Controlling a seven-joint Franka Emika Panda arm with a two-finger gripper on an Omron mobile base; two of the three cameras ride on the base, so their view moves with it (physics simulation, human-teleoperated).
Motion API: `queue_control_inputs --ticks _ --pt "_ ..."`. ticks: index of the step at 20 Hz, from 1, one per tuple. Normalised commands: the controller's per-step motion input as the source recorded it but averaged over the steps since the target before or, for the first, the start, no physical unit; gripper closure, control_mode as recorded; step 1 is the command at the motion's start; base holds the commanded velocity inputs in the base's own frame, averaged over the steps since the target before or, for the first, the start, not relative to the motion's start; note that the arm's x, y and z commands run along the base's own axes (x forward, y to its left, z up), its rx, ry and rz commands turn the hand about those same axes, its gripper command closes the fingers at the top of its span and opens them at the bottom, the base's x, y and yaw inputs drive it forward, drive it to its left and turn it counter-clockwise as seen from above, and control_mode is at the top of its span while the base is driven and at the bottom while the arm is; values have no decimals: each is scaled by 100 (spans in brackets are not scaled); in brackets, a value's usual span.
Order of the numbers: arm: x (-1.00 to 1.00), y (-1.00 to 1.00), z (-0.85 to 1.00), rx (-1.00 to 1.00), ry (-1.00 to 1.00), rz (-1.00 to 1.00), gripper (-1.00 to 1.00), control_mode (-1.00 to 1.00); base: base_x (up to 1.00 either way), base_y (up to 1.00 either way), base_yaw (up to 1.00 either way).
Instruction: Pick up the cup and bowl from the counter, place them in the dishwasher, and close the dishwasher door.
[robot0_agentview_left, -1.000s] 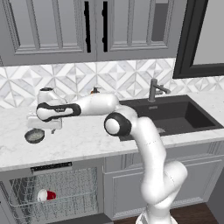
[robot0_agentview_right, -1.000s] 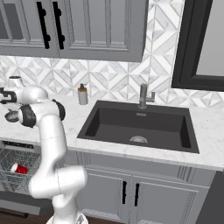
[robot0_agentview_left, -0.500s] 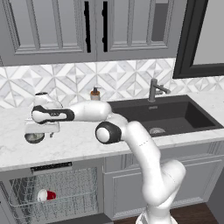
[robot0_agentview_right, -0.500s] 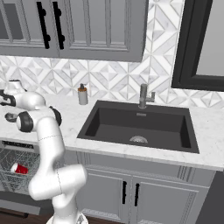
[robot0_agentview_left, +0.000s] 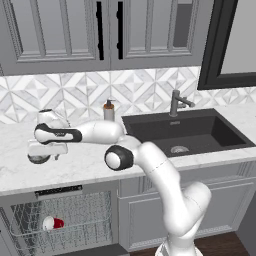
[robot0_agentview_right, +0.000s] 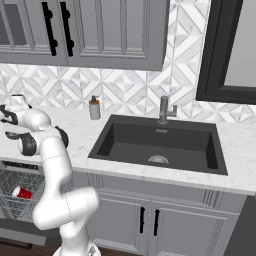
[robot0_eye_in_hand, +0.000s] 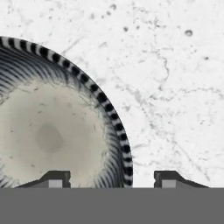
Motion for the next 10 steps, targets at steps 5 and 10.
queue_control_inputs --ticks 5,10 --pt "-1 2 0 0 3 0 100 -100 0 0 0" --pt "-11 0 0 0 3 0 100 -100 0 0 0"
